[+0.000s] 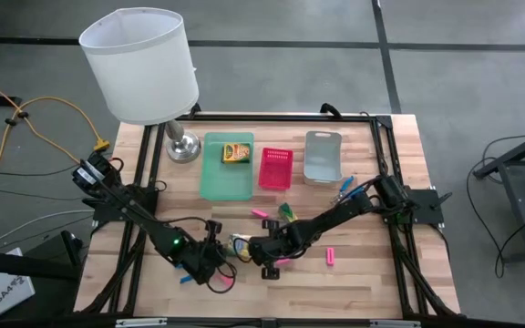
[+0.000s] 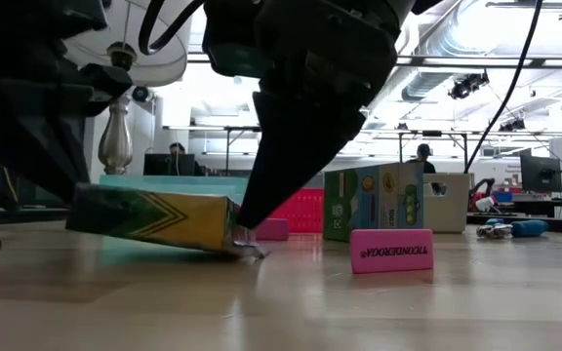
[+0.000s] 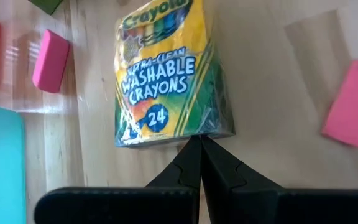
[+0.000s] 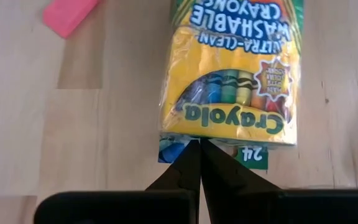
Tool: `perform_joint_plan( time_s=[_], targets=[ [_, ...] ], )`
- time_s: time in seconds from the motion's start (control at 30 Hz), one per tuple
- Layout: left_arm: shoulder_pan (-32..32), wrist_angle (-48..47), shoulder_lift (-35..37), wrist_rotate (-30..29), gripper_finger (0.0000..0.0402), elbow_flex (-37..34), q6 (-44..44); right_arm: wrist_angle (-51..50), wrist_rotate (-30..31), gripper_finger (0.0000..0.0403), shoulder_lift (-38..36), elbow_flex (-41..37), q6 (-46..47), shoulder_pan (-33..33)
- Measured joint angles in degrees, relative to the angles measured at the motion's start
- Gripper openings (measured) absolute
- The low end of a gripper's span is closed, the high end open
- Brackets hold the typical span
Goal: Pick & Place School Supplies
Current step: Put the yellow crayon box into the green bin
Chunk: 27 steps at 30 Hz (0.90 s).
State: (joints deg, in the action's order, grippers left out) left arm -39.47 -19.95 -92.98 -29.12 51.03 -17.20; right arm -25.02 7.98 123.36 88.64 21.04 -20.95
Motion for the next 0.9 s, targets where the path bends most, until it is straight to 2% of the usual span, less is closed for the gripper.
perform_joint_plan(
  time_s=[0.6, 0.77, 0.9],
  targets=[
    [-0.3, -2.0, 0.0, 2.4, 0.0001, 0.0, -1.3, 1.0, 1.1, 0.0003, -0.1, 0.0, 0.1, 0.0],
    [-0.3, -2.2, 0.0, 4.7, 0.0001, 0.0, -1.6, 1.3, 1.2, 0.0003, -0.1, 0.0, 0.1, 0.0],
    [-0.3, -2.3, 0.0, 3.5, 0.0001, 0.0, -1.7, 2.5, 1.1, 0.0003, -0.1, 0.0, 0.1, 0.0]
  ],
)
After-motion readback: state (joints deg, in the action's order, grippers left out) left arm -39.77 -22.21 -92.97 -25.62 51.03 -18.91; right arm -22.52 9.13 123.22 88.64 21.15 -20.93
